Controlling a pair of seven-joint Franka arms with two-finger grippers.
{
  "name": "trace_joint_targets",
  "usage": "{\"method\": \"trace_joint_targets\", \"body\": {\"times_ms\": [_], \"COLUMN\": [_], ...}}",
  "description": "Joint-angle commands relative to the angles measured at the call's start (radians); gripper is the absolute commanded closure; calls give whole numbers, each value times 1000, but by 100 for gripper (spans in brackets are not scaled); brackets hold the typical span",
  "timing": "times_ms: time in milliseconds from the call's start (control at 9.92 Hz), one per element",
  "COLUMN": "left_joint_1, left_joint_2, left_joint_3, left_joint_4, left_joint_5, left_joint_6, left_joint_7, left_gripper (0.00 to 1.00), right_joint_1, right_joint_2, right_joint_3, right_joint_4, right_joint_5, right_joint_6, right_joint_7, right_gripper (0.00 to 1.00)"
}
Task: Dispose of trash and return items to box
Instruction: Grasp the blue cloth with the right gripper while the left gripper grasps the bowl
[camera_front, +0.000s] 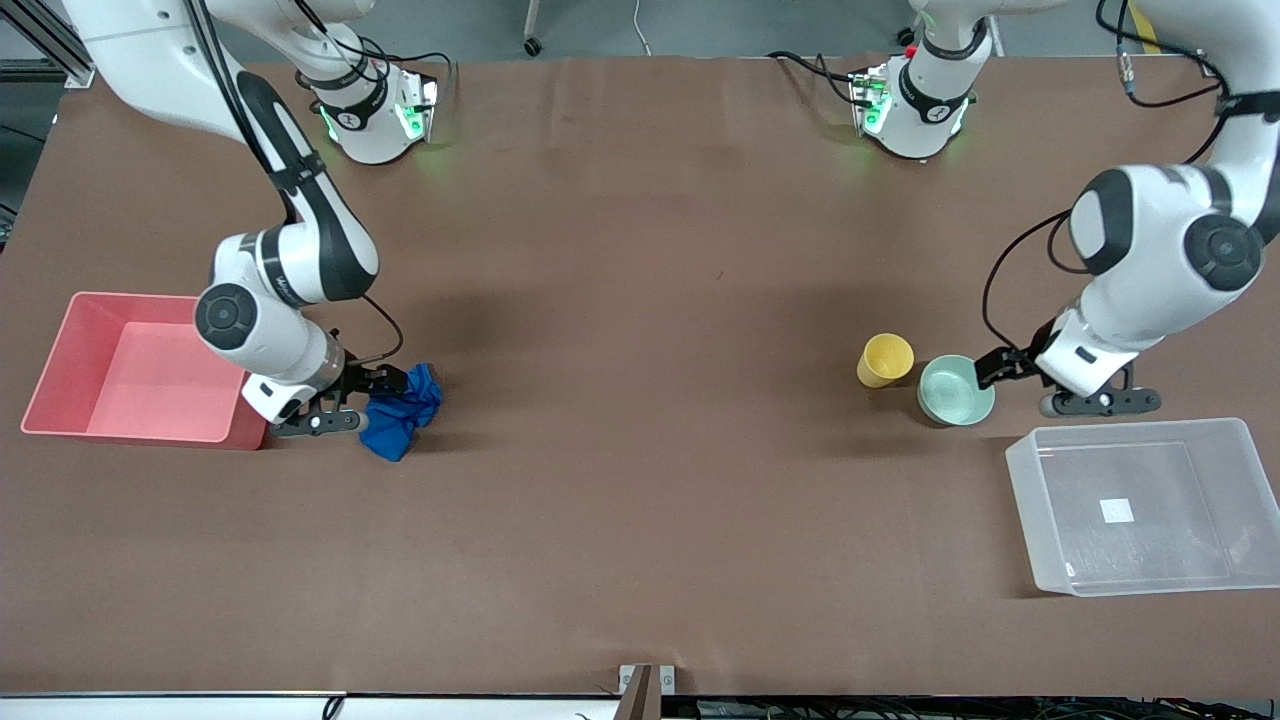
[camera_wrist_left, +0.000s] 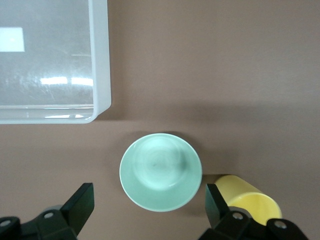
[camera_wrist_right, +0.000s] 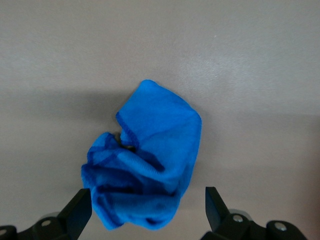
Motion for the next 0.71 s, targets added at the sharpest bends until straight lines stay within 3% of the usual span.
{"method": "trace_joint_targets", "body": {"times_ms": [0, 101, 504, 605], "left_joint_1": [9, 13, 25, 35], "left_joint_2": [92, 120, 218, 233], "left_joint_3": [-4, -4, -1, -1], "left_joint_4": [-44, -73, -115, -115], "left_joint_5": [19, 19, 20, 20], "left_joint_6": [113, 178, 323, 337], "left_joint_7": [16, 19, 51, 56], "left_gripper": [2, 2, 7, 11], "right_joint_1": [-1, -2, 10, 16], "right_joint_2": [13, 18, 35, 37], "right_joint_3": [5, 6, 6, 6], "right_joint_4": [-50, -52, -69, -67], "right_joint_5": [-13, -13, -8, -10], "right_joint_6": [70, 82, 148, 148], "right_joint_7": [23, 28, 54, 101], "right_gripper": [0, 1, 85, 99]}}
